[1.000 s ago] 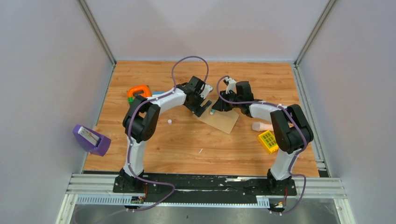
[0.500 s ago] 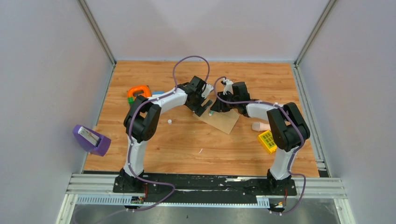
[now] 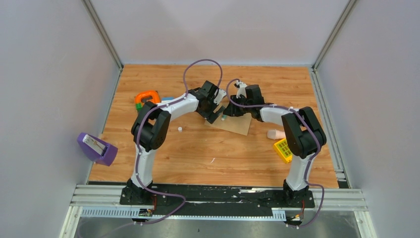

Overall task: Place the letter into the envelope and seal it
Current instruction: Paint the envelope at the center of the board.

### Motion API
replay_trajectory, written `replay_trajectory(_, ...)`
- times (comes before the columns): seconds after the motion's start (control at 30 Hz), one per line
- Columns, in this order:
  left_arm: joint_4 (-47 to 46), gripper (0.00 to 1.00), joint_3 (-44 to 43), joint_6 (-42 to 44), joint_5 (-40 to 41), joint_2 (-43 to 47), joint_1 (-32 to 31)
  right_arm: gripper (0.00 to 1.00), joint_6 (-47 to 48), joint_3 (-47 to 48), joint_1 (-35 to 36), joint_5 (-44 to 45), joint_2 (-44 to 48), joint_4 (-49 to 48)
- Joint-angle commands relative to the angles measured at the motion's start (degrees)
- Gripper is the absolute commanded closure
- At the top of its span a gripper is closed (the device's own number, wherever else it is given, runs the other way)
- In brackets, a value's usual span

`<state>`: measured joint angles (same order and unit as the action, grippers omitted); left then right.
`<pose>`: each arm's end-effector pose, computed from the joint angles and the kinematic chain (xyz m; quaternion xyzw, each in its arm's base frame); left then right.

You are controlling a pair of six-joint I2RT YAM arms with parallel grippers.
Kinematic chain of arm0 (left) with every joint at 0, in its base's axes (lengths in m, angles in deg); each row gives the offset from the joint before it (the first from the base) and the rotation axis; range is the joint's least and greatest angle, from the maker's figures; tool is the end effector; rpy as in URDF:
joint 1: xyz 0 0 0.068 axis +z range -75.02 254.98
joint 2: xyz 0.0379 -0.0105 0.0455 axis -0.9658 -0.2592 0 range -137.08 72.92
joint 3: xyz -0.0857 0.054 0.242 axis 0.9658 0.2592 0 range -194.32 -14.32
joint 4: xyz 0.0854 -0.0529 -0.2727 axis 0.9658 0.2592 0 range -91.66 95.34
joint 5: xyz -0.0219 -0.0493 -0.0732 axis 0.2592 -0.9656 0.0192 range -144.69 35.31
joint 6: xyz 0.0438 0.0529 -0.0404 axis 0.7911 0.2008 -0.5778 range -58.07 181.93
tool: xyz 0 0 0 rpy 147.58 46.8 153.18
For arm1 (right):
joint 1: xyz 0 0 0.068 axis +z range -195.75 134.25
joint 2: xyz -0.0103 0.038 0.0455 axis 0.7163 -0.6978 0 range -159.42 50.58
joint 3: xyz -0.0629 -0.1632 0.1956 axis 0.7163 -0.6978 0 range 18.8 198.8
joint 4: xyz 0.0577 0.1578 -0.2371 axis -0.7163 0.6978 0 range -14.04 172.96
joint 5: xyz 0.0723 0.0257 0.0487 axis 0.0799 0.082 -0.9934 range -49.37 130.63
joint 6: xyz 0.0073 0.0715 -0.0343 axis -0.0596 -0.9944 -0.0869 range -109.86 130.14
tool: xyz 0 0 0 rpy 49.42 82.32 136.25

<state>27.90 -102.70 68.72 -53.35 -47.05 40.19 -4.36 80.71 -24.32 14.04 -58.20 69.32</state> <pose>0.3965 -0.2735 0.1145 0.3410 0.9064 -0.0492 0.2444 0.3957 0.1883 0.1055 -0.1500 0.8754 0.3248 0.3252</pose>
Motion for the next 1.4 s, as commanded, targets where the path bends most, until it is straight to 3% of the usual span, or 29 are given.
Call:
replay_trajectory(0.0,1.0,0.04,0.1,1.1,2.1,-1.2,0.0,1.0,1.5,-0.7,-0.9,3.4,1.3,1.9)
replay_trajectory(0.63,1.3,0.04,-0.1,0.8,2.4,-0.9,0.1,1.0,5.6,-3.7,-2.5,-1.6,4.1,6.3)
replay_trajectory(1.17,1.0,0.05,0.2,1.0,0.8,-0.4,-0.1,1.0,2.0,5.5,-0.2,-0.1,-4.5,6.2)
replay_trajectory(1.37,0.9,0.04,0.6,1.1,1.1,0.0,-0.1,1.0,2.9,4.4,-0.4,0.0,-4.4,8.0)
